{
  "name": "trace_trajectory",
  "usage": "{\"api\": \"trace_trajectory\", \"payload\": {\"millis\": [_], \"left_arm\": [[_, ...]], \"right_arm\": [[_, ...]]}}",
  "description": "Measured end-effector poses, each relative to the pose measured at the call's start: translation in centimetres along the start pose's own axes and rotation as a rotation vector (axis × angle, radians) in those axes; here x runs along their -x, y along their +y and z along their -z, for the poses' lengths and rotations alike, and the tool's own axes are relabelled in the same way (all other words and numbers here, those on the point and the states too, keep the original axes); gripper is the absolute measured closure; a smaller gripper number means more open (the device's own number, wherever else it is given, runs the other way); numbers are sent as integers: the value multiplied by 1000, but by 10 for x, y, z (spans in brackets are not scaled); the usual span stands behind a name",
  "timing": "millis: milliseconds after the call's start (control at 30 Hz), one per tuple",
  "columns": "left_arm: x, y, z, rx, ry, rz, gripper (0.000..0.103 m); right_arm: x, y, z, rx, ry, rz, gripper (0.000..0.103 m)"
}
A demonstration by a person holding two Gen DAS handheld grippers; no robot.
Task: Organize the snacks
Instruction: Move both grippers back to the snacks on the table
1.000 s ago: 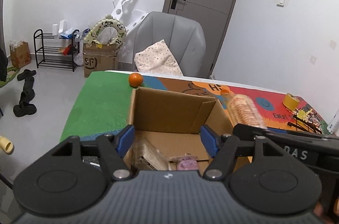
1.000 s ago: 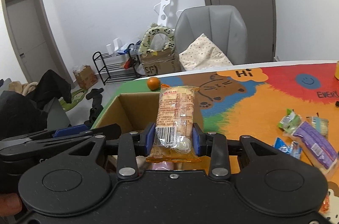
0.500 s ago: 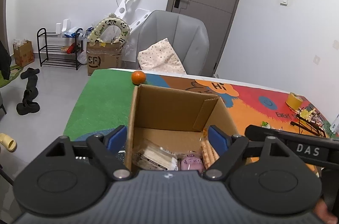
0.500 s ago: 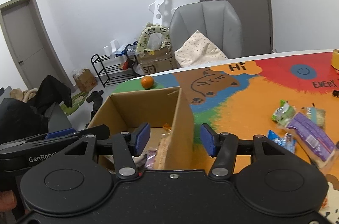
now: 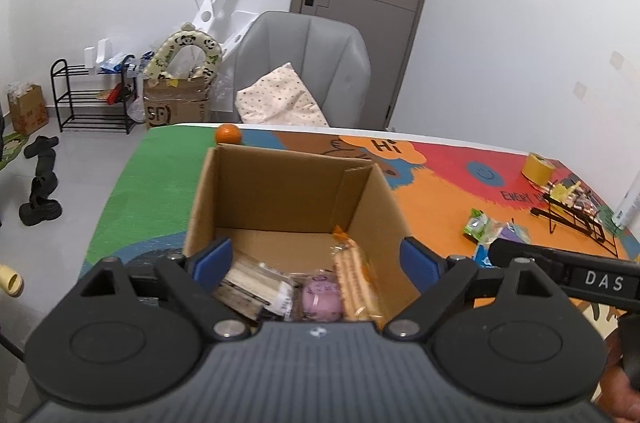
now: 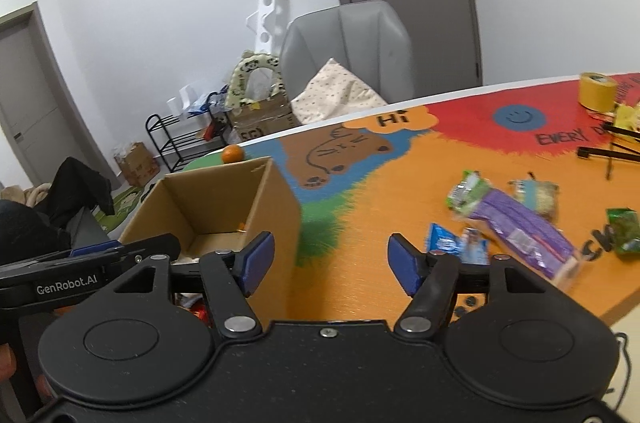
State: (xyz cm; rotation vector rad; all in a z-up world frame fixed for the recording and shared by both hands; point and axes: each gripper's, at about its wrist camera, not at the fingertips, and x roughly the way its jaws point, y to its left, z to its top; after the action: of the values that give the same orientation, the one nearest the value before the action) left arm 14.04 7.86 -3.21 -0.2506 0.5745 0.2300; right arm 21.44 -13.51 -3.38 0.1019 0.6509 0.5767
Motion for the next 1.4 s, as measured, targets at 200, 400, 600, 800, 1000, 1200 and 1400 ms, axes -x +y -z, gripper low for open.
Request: {"api": "trace_trajectory", "payload": {"millis": [200,400,600,800,1000,1200,1400], "left_arm": [[-1,-15,2,-2,0,34,12],[-1,-37,6,-24,-3,72,12],[-4,-55,10,-41,6,105,12],[-8,-75,15,-67,18,149,12],[-13,-93,19,-95,31,178,12],[-19,-108,23,-111,43,192,11],[-21,-127,27,-141,49,209,10]], "right_arm": [[13,-20,3,-18,-18,38,28],[25,-44,7,-45,-24,81,28],[36,-64,12,-63,-22,120,28],[46,-79,16,-79,-25,155,28],[53,-97,19,-98,-21,182,24],[61,-114,23,-117,-27,201,19],[67,-132,27,-148,-34,211,9]]}}
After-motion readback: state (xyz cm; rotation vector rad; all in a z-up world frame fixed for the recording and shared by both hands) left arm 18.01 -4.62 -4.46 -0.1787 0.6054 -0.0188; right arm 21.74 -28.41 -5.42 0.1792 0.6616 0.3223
